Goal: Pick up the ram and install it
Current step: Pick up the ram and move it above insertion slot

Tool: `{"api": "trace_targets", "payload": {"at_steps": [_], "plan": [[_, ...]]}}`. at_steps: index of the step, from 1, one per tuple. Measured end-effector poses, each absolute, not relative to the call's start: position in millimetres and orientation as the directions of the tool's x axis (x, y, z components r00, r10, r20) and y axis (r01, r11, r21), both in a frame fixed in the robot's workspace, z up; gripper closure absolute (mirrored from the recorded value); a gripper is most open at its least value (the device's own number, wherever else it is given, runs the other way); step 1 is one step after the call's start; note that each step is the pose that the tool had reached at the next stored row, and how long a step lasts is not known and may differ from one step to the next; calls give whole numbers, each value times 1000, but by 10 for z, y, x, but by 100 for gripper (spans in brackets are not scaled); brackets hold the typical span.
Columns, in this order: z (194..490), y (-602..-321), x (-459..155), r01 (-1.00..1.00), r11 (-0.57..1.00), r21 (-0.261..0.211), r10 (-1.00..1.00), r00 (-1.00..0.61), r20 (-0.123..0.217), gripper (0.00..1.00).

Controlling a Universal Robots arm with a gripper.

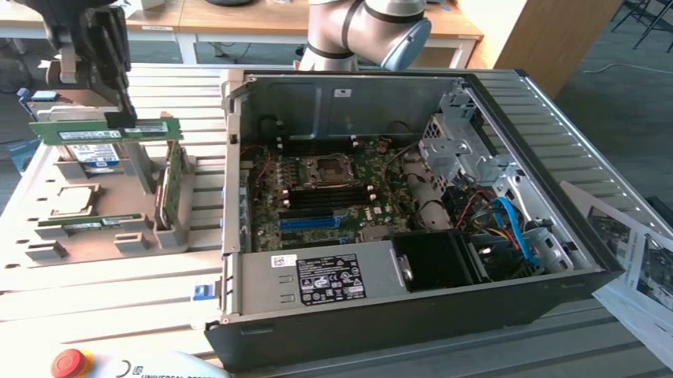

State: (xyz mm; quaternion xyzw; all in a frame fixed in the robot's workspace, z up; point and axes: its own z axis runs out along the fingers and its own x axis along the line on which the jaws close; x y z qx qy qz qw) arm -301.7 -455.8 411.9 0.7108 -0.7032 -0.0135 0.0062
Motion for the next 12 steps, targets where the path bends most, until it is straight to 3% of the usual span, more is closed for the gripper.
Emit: {"api": "trace_targets", "payload": {"at_steps": [12], "plan": [[4119, -4561, -2687, -1000, -11, 28, -1000, 11, -10, 88]]}}
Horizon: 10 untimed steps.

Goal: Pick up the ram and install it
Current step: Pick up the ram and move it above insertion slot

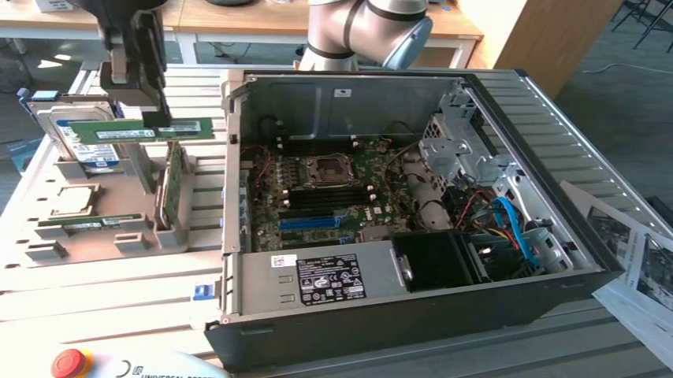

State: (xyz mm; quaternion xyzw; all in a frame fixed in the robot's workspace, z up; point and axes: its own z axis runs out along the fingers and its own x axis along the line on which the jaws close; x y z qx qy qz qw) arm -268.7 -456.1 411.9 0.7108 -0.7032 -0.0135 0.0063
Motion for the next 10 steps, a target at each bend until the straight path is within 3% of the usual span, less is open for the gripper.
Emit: {"api": "trace_targets", "payload": {"at_steps": [10], "plan": [[4119, -4564, -2363, -1000, -11, 28, -1000, 11, -10, 88]]}}
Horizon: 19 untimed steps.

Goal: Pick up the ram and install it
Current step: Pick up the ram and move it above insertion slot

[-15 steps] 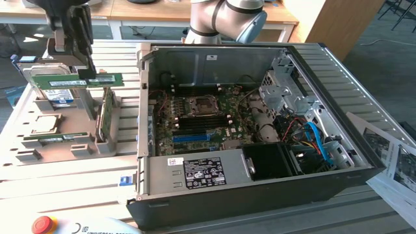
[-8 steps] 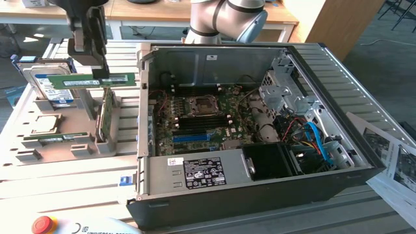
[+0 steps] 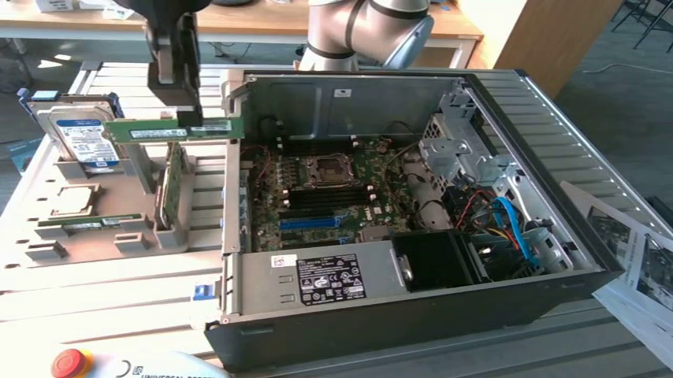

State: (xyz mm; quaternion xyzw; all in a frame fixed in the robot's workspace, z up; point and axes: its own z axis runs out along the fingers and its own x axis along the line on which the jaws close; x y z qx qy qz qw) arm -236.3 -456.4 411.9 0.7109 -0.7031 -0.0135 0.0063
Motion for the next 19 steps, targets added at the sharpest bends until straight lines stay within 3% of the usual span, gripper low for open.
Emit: {"api": "trace_targets", "payload": {"at_steps": [19], "plan": [[4119, -4569, -1692, -1000, -12, 28, -1000, 12, -10, 88]]}}
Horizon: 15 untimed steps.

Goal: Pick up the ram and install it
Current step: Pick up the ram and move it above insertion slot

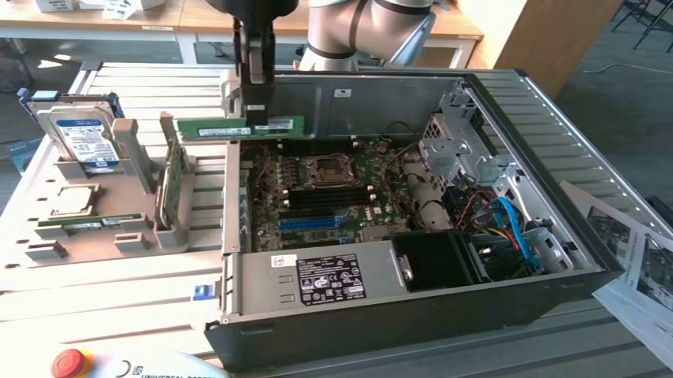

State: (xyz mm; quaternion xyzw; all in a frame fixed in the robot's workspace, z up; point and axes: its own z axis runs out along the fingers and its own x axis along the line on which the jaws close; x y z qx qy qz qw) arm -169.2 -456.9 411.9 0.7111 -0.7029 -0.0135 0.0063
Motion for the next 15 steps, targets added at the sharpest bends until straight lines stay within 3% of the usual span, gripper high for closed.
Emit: {"api": "trace_targets", "payload": {"at_steps": [15], "plan": [[4119, -4573, -1161, -1000, -13, 28, -1000, 12, -10, 88]]}}
